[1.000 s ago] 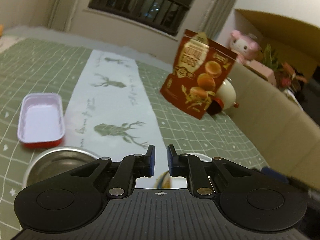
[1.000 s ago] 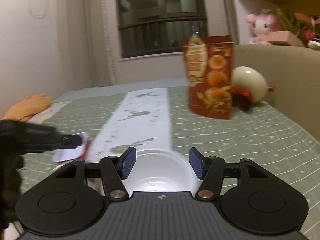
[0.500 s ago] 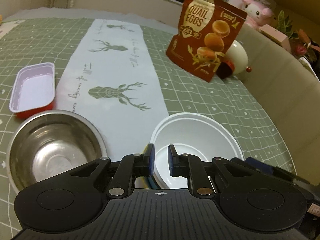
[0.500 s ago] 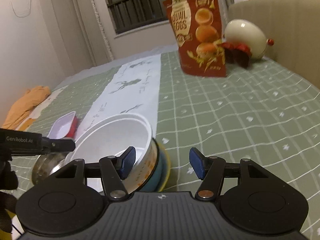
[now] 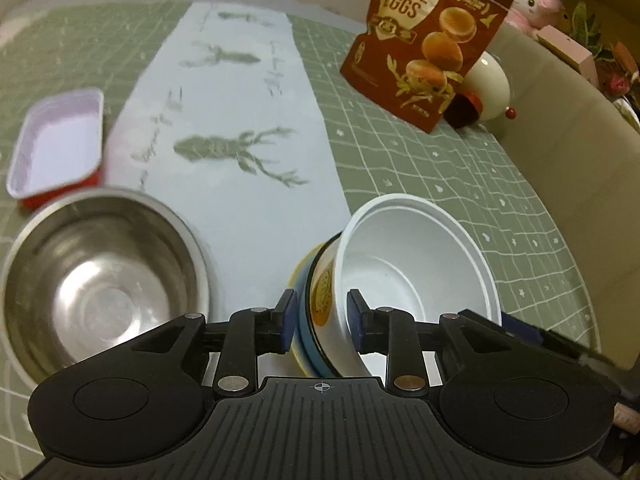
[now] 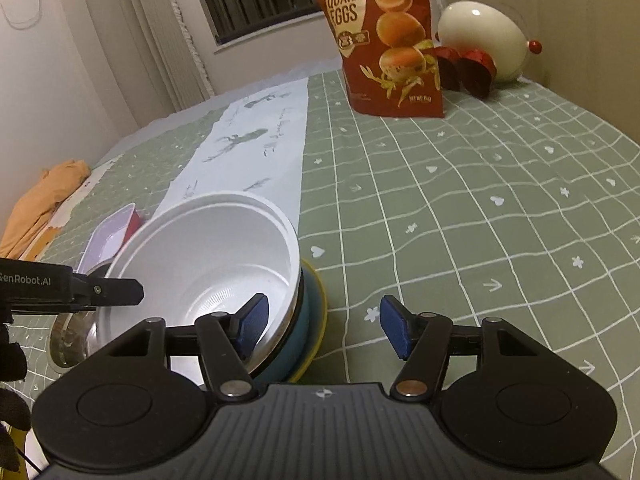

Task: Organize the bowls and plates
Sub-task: 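Lift the bowl stack with the right gripper and tilt it on edge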

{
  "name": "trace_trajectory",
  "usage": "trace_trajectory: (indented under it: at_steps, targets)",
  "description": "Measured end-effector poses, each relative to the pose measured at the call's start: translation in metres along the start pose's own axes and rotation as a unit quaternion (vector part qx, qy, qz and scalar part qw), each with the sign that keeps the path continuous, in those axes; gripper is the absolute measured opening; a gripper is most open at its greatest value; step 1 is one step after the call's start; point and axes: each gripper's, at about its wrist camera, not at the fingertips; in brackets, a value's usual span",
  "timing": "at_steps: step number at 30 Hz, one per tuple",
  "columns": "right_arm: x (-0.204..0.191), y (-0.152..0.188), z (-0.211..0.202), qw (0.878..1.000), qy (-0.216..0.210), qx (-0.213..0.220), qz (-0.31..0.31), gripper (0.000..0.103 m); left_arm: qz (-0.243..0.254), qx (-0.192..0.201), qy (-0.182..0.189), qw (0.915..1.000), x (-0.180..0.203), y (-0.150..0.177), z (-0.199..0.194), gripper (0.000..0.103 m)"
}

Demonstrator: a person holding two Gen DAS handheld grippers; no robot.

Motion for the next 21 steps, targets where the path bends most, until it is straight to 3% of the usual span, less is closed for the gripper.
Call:
trace_trajectory:
  at_steps: [9, 14, 18, 21]
  targets:
    - [0.000, -0.002, 0.002, 1.000, -0.004, -0.022, 0.008, 0.062, -0.025, -0.040, 0.021, 0.9987, -0.011, -0.014, 0.019, 0.030]
    - [-0.001, -0.008, 0.014, 0.997, -0.028, -0.063, 0.030, 0.062, 0.001, -0.041, 0.013, 0.9991, -0.018, -0.018, 0.023, 0.032]
    - [-0.003, -0.010, 0.025, 0.996, -0.029, -0.082, 0.037, 0.062, 0.010, -0.076, 0.028, 0.9966, -0.026, -0.015, 0.034, 0.042]
    - [-0.002, -0.013, 0.031, 0.994, -0.030, -0.097, 0.046, 0.062, 0.024, -0.099, 0.040, 0.9940, -0.025, -0.020, 0.038, 0.038]
Point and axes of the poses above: each gripper's, at about its wrist camera, not at the fingertips, and z roughly the way its jaws point, x to its right, y to its underside, and after that the axes turned 15 degrees about z, right-handed
